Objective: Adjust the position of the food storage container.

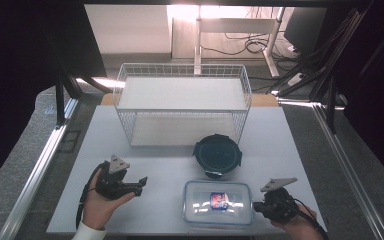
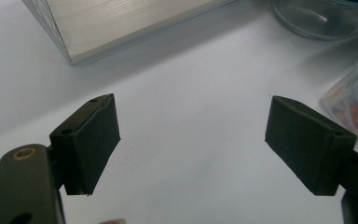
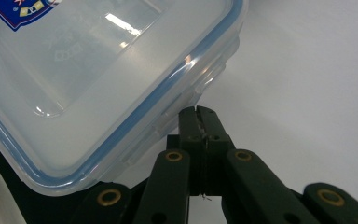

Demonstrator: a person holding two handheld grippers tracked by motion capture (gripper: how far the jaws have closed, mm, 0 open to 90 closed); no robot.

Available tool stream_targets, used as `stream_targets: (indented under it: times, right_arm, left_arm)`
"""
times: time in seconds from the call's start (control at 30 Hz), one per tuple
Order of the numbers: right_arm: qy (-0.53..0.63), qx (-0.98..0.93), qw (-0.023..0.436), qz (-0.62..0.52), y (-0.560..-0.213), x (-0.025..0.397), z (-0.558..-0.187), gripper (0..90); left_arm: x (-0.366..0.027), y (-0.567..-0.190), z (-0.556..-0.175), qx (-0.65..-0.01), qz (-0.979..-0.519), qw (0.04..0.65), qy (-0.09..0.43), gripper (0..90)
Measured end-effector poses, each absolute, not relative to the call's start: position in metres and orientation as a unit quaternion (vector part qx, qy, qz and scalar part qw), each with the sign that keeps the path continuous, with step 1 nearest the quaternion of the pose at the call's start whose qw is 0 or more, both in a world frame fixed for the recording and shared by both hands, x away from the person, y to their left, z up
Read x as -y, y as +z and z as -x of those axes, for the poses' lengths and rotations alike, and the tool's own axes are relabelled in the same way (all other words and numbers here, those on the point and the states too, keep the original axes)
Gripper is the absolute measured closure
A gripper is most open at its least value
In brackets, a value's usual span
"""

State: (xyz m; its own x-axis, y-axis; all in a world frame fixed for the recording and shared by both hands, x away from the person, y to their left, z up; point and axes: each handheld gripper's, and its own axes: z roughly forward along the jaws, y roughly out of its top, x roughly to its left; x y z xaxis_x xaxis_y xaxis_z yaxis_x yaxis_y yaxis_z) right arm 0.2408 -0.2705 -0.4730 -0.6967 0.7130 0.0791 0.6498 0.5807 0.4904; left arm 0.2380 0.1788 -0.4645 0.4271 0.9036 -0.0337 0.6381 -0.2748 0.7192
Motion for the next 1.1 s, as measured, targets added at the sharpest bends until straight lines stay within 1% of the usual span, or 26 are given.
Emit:
stream_targets:
  times: [0.4,0.47,0.67,0.87,1.1]
  right_arm:
    - [0.264,-0.899,0.029,-0.348,-0.477,0.219,-0.262,89.2]
    - [0.262,-0.904,0.028,-0.337,-0.478,0.207,-0.264,89.1]
    - [0.265,-0.91,0.021,-0.32,-0.478,0.189,-0.266,89.1]
    - [0.277,-0.906,0.018,-0.318,-0.477,0.193,-0.264,89.0]
    - [0.328,-0.881,0.048,-0.337,-0.464,0.216,-0.263,87.7]
  left_arm:
    - [-0.183,-0.463,-0.238,-0.499,-0.773,0.339,0.195,17.0]
    - [-0.185,-0.463,-0.238,-0.501,-0.771,0.342,0.195,17.0]
    - [-0.188,-0.462,-0.238,-0.507,-0.765,0.346,0.193,16.7]
    - [-0.19,-0.459,-0.237,-0.515,-0.757,0.353,0.194,16.6]
    - [-0.194,-0.458,-0.237,-0.534,-0.737,0.366,0.194,17.0]
